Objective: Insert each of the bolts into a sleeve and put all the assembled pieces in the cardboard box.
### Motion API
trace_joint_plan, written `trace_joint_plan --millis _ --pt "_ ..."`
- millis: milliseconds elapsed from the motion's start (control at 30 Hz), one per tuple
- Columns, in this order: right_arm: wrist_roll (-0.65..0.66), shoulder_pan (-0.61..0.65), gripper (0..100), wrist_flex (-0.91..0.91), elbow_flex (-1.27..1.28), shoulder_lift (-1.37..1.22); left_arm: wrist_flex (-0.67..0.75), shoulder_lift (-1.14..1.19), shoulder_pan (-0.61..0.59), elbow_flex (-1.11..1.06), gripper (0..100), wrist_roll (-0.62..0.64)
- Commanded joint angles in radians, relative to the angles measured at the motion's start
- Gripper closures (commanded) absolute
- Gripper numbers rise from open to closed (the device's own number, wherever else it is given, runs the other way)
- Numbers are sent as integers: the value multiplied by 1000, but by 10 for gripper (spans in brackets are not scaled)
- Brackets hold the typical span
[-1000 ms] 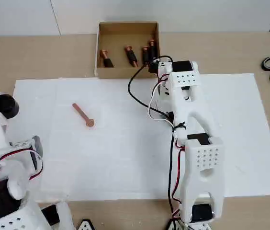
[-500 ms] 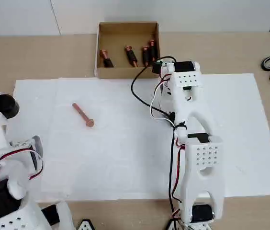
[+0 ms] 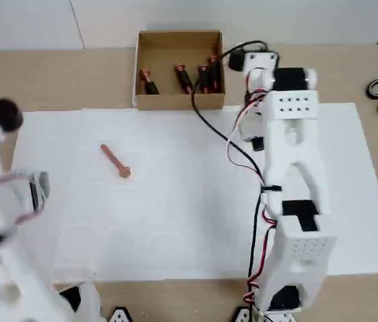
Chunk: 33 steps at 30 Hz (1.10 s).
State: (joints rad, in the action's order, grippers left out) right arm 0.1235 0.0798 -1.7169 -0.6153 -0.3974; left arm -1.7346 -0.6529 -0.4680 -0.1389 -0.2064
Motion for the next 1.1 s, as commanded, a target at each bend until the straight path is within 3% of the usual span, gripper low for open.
trace_joint_plan --millis 0,400,833,1067 --pt "12 -48 995 -22 21 97 -18 221 80 134 811 -14" --pt "5 -62 995 -16 206 179 12 881 391 458 811 218" --pt "3 -62 995 -15 206 179 61 1379 381 754 812 482" --pt "3 -62 995 -13 206 179 60 1445 387 792 868 509"
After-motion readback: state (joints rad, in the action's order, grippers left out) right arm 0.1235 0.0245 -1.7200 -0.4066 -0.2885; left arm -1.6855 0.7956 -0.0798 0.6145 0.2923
